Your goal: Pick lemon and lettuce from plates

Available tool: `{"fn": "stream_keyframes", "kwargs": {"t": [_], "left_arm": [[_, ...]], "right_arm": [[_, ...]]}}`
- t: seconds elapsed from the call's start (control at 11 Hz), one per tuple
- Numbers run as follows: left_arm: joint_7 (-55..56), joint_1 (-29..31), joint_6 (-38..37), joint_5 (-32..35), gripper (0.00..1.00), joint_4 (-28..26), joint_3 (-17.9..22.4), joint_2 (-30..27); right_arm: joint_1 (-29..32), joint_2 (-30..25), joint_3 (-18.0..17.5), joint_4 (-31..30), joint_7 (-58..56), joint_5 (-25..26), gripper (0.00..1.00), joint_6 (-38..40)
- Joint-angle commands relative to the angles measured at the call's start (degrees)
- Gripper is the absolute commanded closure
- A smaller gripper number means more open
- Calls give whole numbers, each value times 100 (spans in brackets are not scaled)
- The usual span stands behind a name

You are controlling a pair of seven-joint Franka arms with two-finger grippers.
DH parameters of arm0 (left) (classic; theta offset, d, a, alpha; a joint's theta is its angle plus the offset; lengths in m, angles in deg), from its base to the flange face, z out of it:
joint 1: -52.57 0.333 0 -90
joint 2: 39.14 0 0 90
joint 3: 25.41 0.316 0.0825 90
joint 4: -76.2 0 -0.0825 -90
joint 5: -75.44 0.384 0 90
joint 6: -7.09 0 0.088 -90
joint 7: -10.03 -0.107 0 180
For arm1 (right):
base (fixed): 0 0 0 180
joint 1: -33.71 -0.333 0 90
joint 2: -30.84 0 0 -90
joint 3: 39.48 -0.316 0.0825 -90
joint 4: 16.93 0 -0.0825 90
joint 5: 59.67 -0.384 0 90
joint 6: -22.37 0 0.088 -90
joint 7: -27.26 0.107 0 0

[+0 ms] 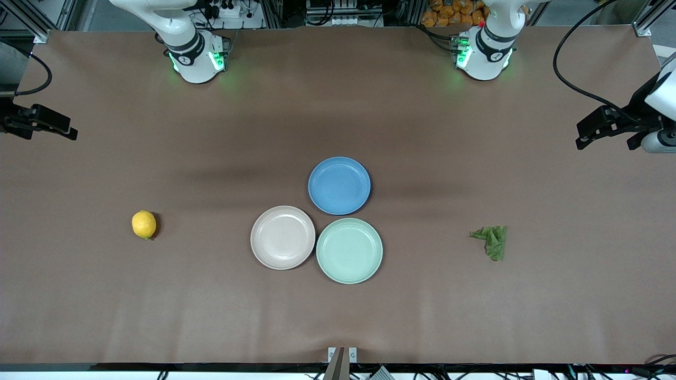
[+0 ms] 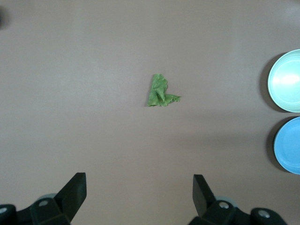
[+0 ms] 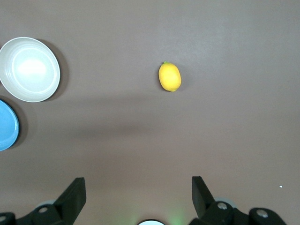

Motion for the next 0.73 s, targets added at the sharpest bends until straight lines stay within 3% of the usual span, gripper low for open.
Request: {"fn": "stream_keyframes", "kwargs": {"t": [0.0,0.64], "left_arm": [[67,-5,-105,52,0,-5,-8,-50],[76,30,-201,61,0,-5,1,-50]], "right_arm": [[-176,-256,40,-191,40,236,0,-3],[-176,-142,5,-121,76,228,0,-12]]}}
